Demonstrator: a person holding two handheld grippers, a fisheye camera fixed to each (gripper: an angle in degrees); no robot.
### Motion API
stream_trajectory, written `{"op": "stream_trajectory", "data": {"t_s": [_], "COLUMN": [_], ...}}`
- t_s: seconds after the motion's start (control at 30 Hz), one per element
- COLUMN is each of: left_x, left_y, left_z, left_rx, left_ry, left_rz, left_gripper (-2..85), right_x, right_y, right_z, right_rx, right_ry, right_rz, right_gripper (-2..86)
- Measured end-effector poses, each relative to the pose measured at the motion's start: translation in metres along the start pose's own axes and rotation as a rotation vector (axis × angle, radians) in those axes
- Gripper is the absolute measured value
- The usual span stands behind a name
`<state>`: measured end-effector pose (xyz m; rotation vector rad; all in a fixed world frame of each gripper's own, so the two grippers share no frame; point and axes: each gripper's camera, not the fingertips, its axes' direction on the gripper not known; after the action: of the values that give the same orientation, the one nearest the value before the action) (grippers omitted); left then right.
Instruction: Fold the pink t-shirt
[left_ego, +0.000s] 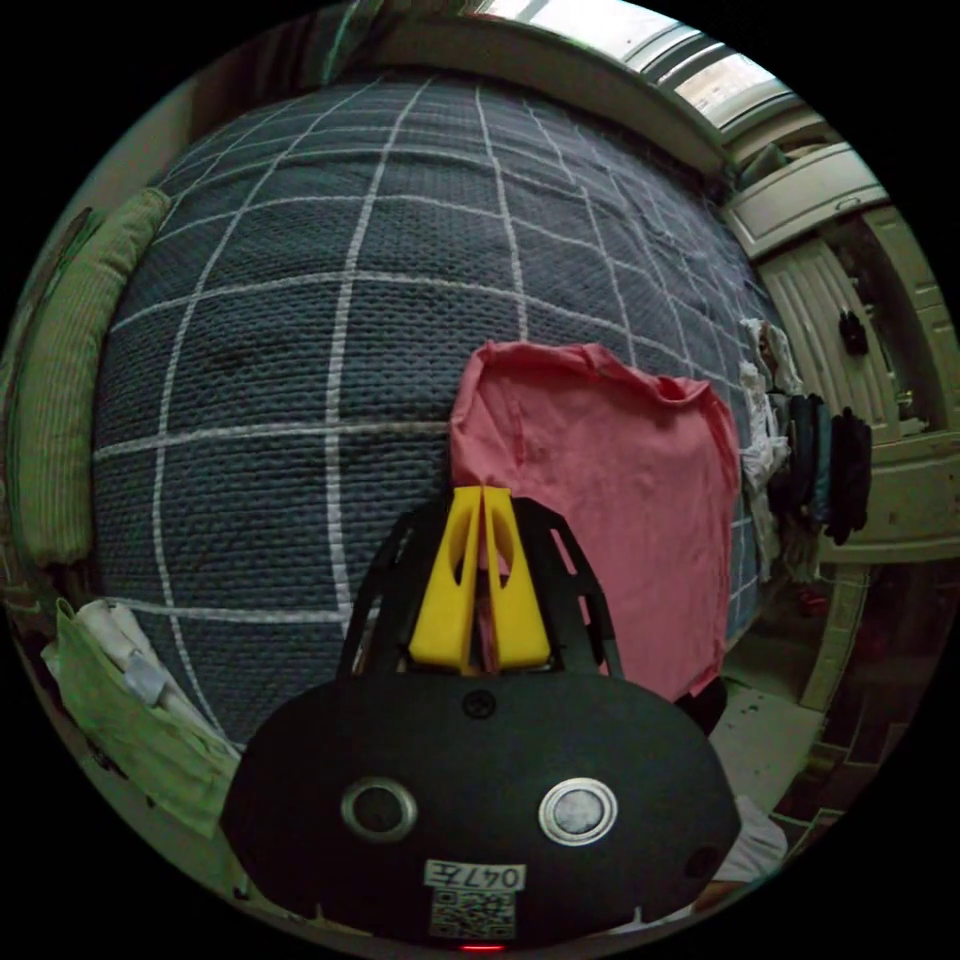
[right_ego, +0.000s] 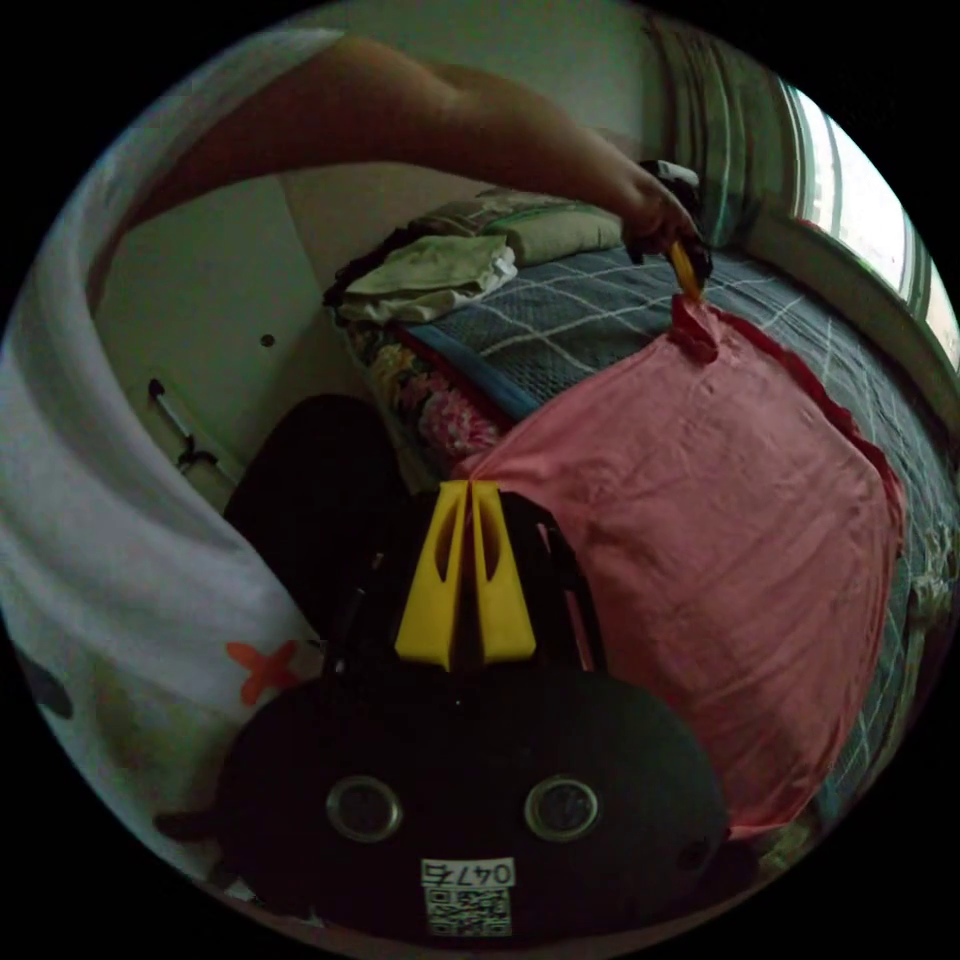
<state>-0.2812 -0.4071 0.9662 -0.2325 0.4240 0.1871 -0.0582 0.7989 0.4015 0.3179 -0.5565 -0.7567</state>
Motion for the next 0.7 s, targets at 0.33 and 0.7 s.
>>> {"op": "stream_trajectory", "data": {"t_s": [0.33, 0.7], "left_x": [0.078, 0.132], "left_y": [-0.027, -0.067], "left_z": [0.013, 0.118], "left_rx": [0.083, 0.007], "left_ry": [0.034, 0.069], "left_rz": [0.132, 0.126], "left_gripper": [-0.9, -0.9], "right_x": [0.072, 0.160], "right_y": [0.061, 0.139], "right_z": [-0.106, -0.143], "right_rx": [0.083, -0.005], "right_ry": [0.050, 0.087], "right_rz": [0.176, 0.387], "right_gripper": [-0.3, -0.3]}}
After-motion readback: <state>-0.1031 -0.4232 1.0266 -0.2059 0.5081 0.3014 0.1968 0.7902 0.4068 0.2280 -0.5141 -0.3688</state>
